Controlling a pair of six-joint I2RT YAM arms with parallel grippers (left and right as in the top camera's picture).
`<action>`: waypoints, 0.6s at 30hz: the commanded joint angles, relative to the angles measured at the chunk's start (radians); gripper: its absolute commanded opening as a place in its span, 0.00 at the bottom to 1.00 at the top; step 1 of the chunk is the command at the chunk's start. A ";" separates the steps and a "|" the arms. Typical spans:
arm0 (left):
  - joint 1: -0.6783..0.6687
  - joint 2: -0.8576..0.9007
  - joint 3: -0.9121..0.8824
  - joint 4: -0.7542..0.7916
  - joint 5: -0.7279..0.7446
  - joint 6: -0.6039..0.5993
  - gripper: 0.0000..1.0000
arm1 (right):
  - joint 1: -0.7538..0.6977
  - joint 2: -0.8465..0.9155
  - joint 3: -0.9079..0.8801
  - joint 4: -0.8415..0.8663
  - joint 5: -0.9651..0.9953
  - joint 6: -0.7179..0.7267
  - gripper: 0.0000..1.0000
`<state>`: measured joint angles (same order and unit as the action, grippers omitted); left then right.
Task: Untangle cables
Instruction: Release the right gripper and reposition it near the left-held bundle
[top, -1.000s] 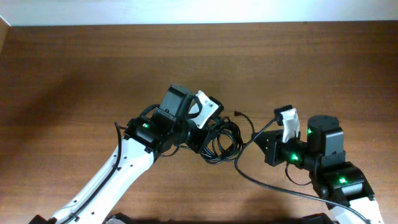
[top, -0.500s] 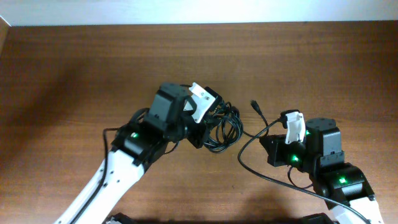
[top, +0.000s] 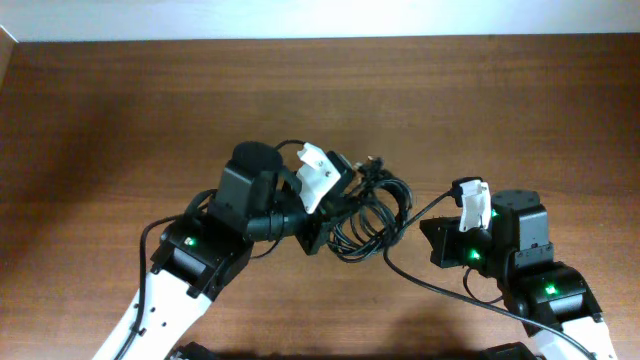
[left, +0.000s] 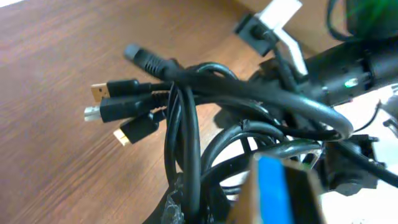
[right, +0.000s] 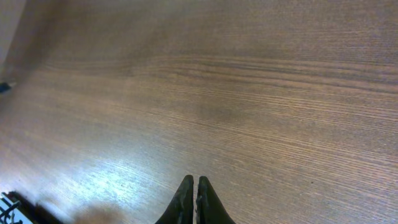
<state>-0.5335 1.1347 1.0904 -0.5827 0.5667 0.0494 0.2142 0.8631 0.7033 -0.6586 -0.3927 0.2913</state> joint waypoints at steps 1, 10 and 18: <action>0.006 -0.017 0.012 -0.016 -0.060 0.012 0.00 | 0.007 -0.008 0.008 0.001 0.008 0.002 0.05; 0.006 -0.019 0.012 -0.077 -0.031 0.153 0.00 | 0.007 -0.008 0.008 0.115 -0.183 0.006 0.67; 0.006 -0.076 0.012 -0.085 -0.022 0.231 0.00 | 0.007 -0.009 0.008 0.238 -0.311 0.059 0.69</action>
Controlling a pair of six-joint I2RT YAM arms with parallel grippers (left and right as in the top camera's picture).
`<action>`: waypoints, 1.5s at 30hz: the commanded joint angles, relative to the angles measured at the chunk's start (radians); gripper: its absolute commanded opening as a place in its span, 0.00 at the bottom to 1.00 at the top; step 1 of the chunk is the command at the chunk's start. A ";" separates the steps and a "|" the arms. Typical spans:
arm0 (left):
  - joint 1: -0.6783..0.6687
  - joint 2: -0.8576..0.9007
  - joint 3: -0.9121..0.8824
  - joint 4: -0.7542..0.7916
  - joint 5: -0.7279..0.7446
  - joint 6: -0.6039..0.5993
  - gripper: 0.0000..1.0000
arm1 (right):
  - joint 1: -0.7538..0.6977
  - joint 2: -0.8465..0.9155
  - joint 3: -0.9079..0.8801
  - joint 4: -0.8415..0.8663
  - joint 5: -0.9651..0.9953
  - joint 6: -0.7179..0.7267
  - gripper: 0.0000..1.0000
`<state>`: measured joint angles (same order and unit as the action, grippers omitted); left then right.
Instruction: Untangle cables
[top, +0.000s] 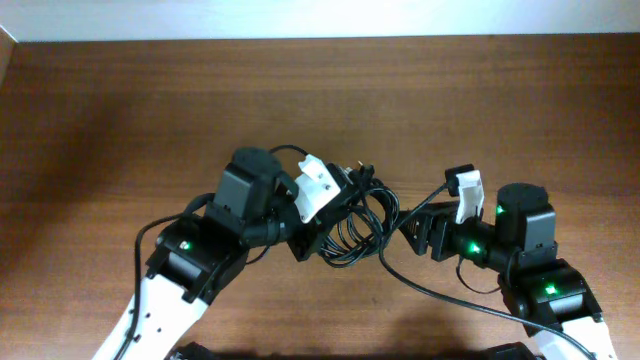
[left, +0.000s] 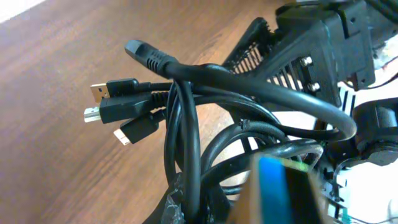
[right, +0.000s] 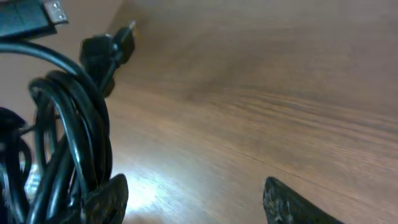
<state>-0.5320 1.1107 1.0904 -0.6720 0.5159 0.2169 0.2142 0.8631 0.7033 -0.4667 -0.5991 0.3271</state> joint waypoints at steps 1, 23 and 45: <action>0.005 -0.067 0.012 0.005 0.025 0.078 0.00 | 0.007 -0.009 0.009 0.070 -0.132 0.023 0.69; 0.211 -0.181 0.012 0.048 0.028 0.029 0.00 | 0.007 -0.010 0.010 0.317 -0.391 0.132 0.69; 0.209 -0.052 0.012 0.100 0.197 -0.364 0.00 | 0.008 -0.009 0.010 0.441 -0.553 0.184 0.74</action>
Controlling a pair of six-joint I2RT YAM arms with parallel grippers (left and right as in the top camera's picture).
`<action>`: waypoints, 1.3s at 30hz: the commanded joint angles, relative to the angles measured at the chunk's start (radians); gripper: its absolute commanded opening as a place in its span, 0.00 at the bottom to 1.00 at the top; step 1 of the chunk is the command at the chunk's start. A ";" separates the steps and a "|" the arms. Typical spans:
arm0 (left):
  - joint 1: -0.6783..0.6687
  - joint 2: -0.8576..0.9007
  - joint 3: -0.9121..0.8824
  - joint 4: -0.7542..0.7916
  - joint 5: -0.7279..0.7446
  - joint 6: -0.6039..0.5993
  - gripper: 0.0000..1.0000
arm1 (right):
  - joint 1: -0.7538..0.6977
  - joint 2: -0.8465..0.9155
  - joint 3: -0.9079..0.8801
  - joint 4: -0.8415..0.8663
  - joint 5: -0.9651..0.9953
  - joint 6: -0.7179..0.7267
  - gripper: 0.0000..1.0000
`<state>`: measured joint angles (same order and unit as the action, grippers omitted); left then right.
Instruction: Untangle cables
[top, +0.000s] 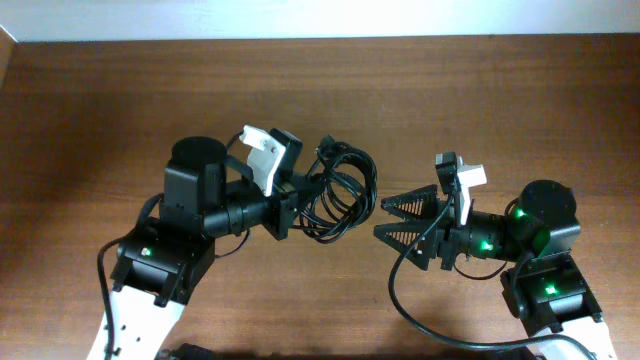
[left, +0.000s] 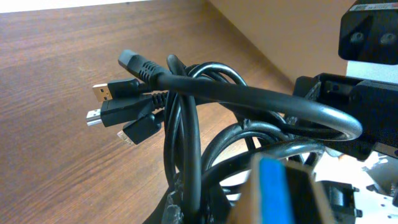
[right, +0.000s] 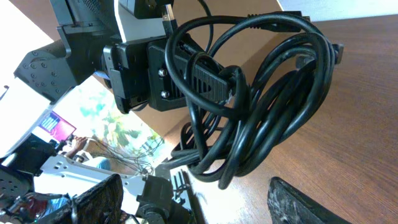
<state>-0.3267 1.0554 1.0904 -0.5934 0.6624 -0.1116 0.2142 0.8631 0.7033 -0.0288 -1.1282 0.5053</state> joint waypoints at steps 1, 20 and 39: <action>0.001 0.009 0.012 0.030 0.057 -0.043 0.00 | 0.008 -0.007 0.010 0.003 -0.024 0.006 0.74; -0.195 0.086 0.012 0.108 0.014 -0.060 0.00 | 0.008 0.047 0.010 0.000 -0.024 0.035 0.41; -0.212 0.101 0.012 -0.040 0.102 -0.048 0.78 | 0.008 0.047 0.010 0.036 -0.023 0.035 0.04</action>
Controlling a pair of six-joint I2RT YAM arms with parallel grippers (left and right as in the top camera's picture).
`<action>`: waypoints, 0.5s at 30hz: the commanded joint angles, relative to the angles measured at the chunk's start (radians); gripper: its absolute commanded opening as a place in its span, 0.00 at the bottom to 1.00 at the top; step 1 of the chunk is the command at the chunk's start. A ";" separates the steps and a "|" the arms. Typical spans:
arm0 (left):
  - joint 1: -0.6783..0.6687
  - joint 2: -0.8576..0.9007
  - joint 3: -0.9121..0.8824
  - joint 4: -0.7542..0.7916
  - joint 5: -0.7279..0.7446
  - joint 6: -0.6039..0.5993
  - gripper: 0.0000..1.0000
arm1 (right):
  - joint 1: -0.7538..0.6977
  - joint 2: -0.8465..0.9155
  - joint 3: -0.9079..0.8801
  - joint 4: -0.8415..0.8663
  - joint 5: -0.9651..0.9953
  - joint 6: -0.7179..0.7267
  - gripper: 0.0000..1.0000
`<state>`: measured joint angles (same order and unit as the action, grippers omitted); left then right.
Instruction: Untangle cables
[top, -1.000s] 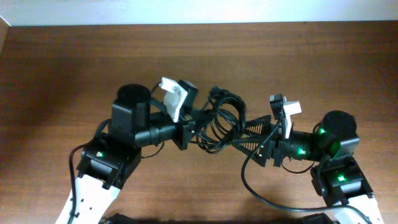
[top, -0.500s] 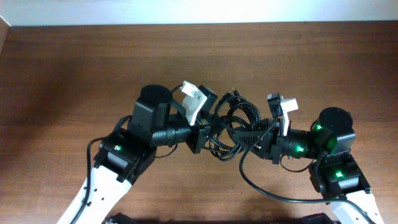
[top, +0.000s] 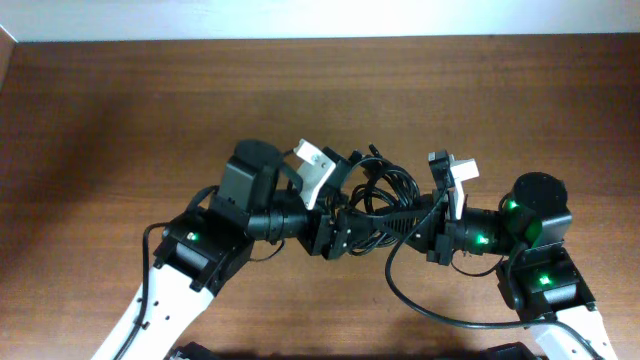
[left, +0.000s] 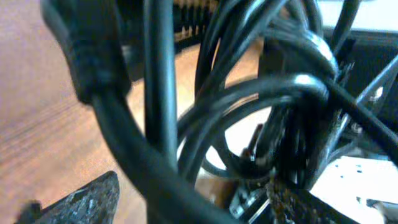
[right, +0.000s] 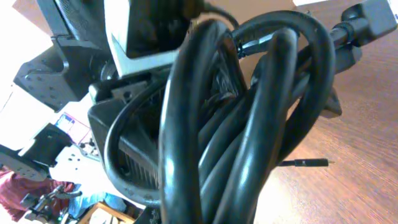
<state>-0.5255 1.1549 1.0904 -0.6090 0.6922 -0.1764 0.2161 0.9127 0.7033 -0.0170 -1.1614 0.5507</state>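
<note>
A bundle of black cables (top: 385, 200) hangs coiled between my two grippers at the middle of the table. My left gripper (top: 340, 225) stands open. In the left wrist view its fingers (left: 87, 202) are spread wide, with the cable loops (left: 161, 74) lying in the gap of the left gripper (left: 193, 182). My right gripper (top: 415, 225) meets the bundle from the right. The thick loops (right: 249, 124) fill the right wrist view and hide its fingers, which no longer show at the sides. One long black lead (top: 395, 285) trails from the bundle toward the front edge.
The brown wooden table (top: 120, 110) runs wide to the left and behind. A thin black plug (right: 305, 163) lies on the wood under the bundle. Both arm bases stand near the front edge.
The two grippers were apart, the left shut on the raised bundle and the right open facing it. Now they meet at the bundle, the left is open, and the right fingers have gone behind the loops.
My left gripper held the bundle at mid-table while the right stood shut beside it. The right then turned toward the bundle and opened. The left swung the bundle left and up, away from the open right gripper. Now both are at the bundle, with the left open.
</note>
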 joint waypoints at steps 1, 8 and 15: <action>-0.013 0.002 0.012 -0.045 0.073 0.032 0.73 | 0.006 -0.003 0.010 0.037 0.010 -0.010 0.04; -0.013 0.002 0.012 -0.042 0.071 0.066 0.03 | 0.006 -0.003 0.010 0.040 0.009 -0.010 0.04; -0.013 0.002 0.012 -0.036 0.071 0.065 0.00 | 0.006 -0.003 0.010 0.035 0.008 -0.010 0.04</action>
<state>-0.5285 1.1549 1.0912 -0.6498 0.7231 -0.1432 0.2180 0.9134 0.7033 0.0135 -1.1694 0.5453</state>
